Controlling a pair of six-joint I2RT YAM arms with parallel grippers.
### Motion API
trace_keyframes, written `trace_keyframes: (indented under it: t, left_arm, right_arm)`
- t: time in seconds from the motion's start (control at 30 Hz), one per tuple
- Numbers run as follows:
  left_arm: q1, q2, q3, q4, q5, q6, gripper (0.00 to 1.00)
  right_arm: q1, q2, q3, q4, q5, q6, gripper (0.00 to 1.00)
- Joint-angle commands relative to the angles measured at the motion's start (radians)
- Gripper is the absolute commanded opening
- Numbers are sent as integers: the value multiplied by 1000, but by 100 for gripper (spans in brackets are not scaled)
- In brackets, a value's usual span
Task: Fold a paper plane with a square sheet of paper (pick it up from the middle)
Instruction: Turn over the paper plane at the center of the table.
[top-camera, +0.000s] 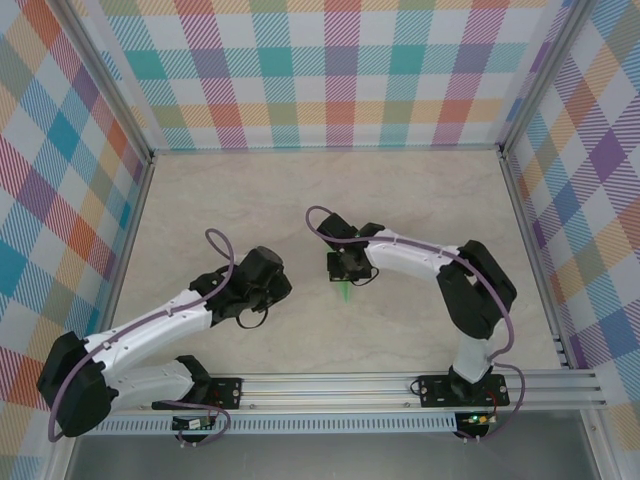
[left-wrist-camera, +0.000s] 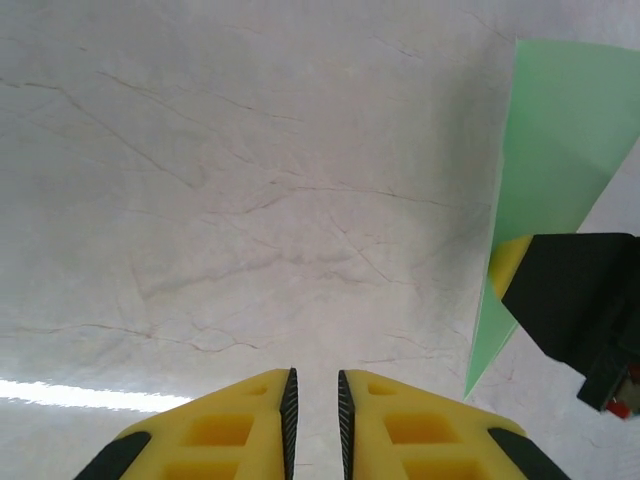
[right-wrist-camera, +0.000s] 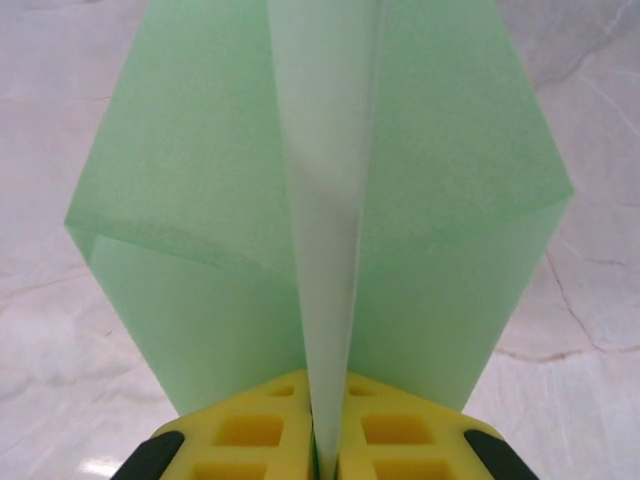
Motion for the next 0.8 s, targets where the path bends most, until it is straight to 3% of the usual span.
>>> trace_keyframes:
  t: [0.0, 0.77]
  left_arm:
    - [16, -45, -24, -35, -30, -26, 21]
    - [21, -41, -37, -30, -17, -26, 23]
  right_arm:
    - [-8, 47, 54, -59, 18, 3, 12]
    - [-24, 191, 42, -34, -14, 10, 28]
